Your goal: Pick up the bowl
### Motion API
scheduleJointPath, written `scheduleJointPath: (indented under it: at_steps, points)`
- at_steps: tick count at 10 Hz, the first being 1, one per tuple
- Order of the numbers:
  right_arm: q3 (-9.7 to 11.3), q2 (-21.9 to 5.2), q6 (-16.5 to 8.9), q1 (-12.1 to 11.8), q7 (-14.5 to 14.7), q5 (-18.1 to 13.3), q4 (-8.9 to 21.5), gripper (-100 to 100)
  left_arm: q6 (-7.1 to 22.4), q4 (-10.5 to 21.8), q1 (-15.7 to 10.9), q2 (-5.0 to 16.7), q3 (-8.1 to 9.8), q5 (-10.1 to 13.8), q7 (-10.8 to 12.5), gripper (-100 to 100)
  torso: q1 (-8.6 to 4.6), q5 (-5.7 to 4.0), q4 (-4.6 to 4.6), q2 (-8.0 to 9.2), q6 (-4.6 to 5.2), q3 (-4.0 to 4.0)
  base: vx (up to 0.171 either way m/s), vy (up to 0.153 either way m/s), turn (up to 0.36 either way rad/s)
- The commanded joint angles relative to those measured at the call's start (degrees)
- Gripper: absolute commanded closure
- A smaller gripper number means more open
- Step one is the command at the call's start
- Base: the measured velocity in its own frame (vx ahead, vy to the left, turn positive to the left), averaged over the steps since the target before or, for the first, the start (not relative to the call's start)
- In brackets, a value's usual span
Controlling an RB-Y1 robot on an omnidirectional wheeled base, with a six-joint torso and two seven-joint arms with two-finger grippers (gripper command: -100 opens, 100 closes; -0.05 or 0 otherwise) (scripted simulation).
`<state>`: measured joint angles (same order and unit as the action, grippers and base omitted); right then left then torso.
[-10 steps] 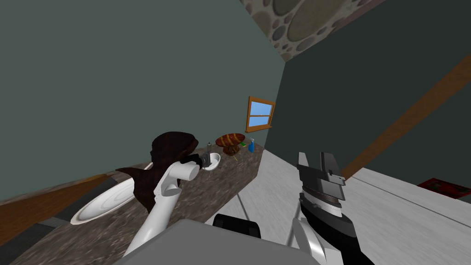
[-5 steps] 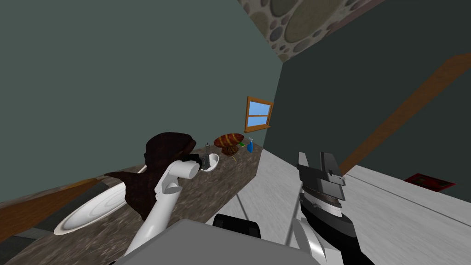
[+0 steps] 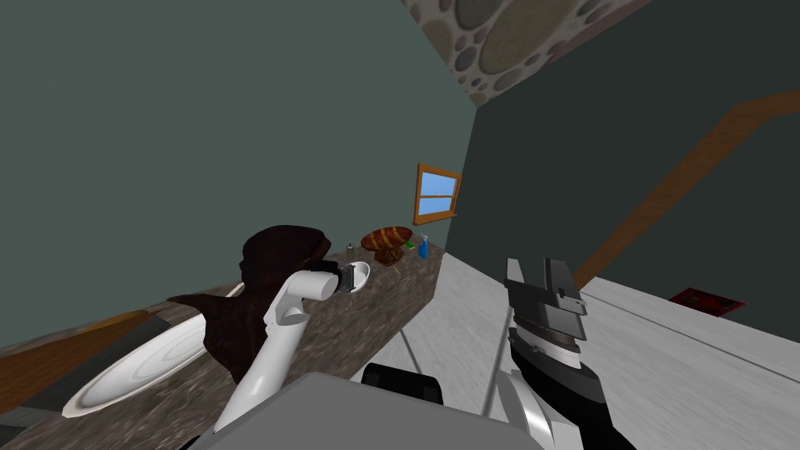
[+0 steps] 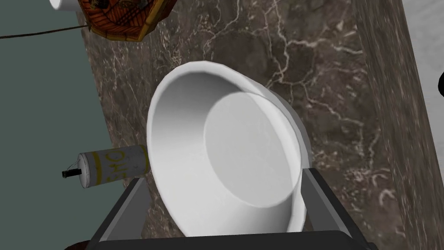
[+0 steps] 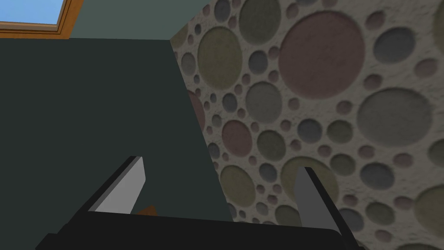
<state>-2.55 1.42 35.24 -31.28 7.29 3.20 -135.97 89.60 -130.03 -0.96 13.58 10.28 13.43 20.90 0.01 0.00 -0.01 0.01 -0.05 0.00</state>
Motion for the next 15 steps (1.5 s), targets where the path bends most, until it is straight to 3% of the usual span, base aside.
scheduleJointPath:
  at_steps: [1, 8, 11, 13, 14, 15]
  points:
    - [0.0, 0.0, 0.0, 0.0, 0.0, 0.0, 0.0, 0, 2.86, 0.28, -0.28, 0.11, 0.42, 0.28, 0.34, -100, 0.0, 0.0, 0.0, 0.0, 0.0, 0.0, 0.013, 0.005, -0.062]
    - [0.0, 0.0, 0.0, 0.0, 0.0, 0.0, 0.0, 0, 12.13, 1.58, -1.12, 0.73, 1.71, 1.16, 0.86, -100, 0.03, 0.01, 0.0, -0.02, 0.0, -0.01, 0.012, 0.008, -0.036]
    - [0.0, 0.0, 0.0, 0.0, 0.0, 0.0, 0.0, 0, 17.52, 2.72, -1.4, 1.25, 2.6, 1.69, 1.13, -100, 0.08, 0.02, -0.01, -0.05, 0.0, -0.03, 0.023, 0.024, -0.046]
    - [0.0, 0.0, 0.0, 0.0, 0.0, 0.0, 0.0, 0, 19.57, 3.43, -1.19, 1.34, 2.87, 1.86, 1.2, -100, 0.15, 0.03, -0.02, -0.1, -0.01, -0.06, 0.035, 0.038, -0.024]
    - [0.0, 0.0, 0.0, 0.0, 0.0, 0.0, 0.0, 0, 18.93, 3.46, -1.6, 1.46, 2.93, 1.92, 1.17, -100, 0.13, 0.03, -0.02, -0.1, -0.01, -0.06, 0.014, 0.014, -0.004]
    - [0.0, 0.0, 0.0, 0.0, 0.0, 0.0, 0.0, 0, 19.2, 3.5, -1.58, 1.48, 3.0, 1.97, 1.14, 0, 0.06, 0.02, -0.01, -0.04, -0.01, -0.03, 0.0, 0.0, 0.0]
